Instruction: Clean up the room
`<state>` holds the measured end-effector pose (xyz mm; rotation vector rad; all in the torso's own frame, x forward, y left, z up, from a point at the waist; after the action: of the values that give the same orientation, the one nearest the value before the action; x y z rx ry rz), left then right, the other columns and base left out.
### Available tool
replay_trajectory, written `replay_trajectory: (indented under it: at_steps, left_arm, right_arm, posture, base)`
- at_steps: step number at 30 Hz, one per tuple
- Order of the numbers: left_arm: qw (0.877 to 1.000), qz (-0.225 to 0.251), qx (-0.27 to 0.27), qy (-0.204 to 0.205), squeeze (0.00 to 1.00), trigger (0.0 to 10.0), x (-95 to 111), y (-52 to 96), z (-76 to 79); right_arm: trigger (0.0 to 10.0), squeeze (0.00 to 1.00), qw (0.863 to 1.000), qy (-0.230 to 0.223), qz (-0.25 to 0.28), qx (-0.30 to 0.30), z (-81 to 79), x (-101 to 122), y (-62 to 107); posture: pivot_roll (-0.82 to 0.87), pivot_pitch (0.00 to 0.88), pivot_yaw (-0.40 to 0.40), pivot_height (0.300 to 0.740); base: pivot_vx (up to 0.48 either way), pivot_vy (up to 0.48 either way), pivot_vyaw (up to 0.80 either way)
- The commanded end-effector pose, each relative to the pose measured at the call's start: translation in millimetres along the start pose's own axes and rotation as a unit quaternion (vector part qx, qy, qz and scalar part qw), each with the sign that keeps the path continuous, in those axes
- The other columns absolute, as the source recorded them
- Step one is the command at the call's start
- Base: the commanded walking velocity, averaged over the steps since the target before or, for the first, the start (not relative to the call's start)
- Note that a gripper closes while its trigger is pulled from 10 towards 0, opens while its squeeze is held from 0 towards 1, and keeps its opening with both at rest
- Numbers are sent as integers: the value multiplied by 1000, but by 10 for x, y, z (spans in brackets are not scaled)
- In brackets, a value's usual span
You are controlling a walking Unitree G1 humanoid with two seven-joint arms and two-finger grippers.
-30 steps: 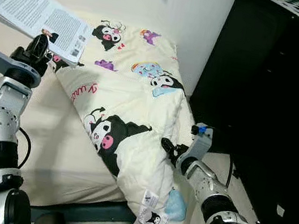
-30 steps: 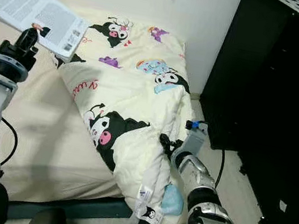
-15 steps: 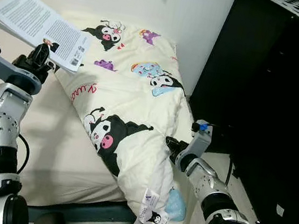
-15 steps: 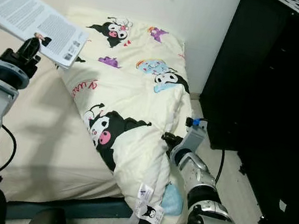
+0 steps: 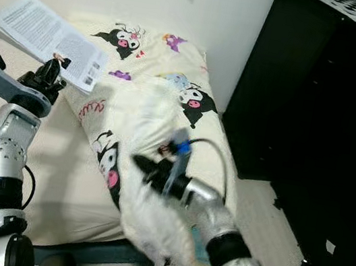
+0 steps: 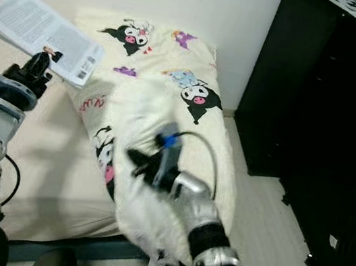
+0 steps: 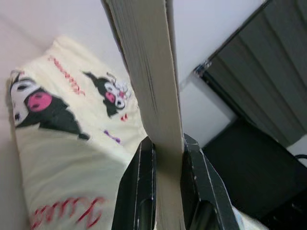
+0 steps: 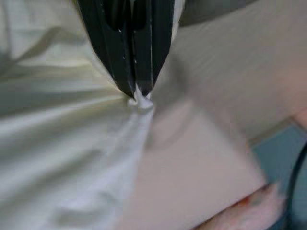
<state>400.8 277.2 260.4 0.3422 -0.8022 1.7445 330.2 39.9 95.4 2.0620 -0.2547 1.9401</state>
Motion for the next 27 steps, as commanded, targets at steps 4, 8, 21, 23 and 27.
replay_trajectory:
  at_steps: [4, 8, 21, 23, 27]
  left_arm:
    - [998, 45, -27, -16, 0, 0, 291, -74, 185]
    - [998, 47, -31, -24, 0, 0, 286, -60, 196]
    - [998, 41, -32, -29, 0, 0, 181, -64, 195]
    - [998, 37, -34, -32, 0, 0, 144, -70, 210]
    - [998, 34, -35, -34, 0, 0, 110, -73, 215]
  right_arm:
    - [0, 0, 990, 6, -69, 120, -401, -310, 28]
    - [0, 0, 983, 34, -142, 113, -322, -588, 169]
    - [10000, 1000, 987, 46, -155, -7, 15, -591, 201]
    - [10000, 1000, 990, 26, -136, -9, 7, -555, 192]
    - [10000, 1000, 992, 14, -123, -3, -21, -529, 183]
  posture:
    - [-2, 28, -75, 491]
    - [-6, 23, -80, 491]
    - [-15, 3, -87, 491]
    - [-17, 0, -87, 491]
    - [-23, 0, -85, 491]
  base:
    - [0, 0, 0]
    - [0, 0, 0]
    - [0, 0, 0]
    - [0, 0, 0]
    - [0, 0, 0]
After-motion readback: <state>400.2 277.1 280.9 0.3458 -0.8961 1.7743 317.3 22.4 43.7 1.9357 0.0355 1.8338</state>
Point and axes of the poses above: a point about 5 cm out from each wrist's last joint towards the gripper, its own y axis pointing back from the gripper into the wrist, its own x axis along the axis of the wrist's last joint, z = x × y, the point moved 6 cm from there along -y, pointing out of the wrist towards the gripper, and after that the axes turned 10 degrees about y, right-handed, at the moved point
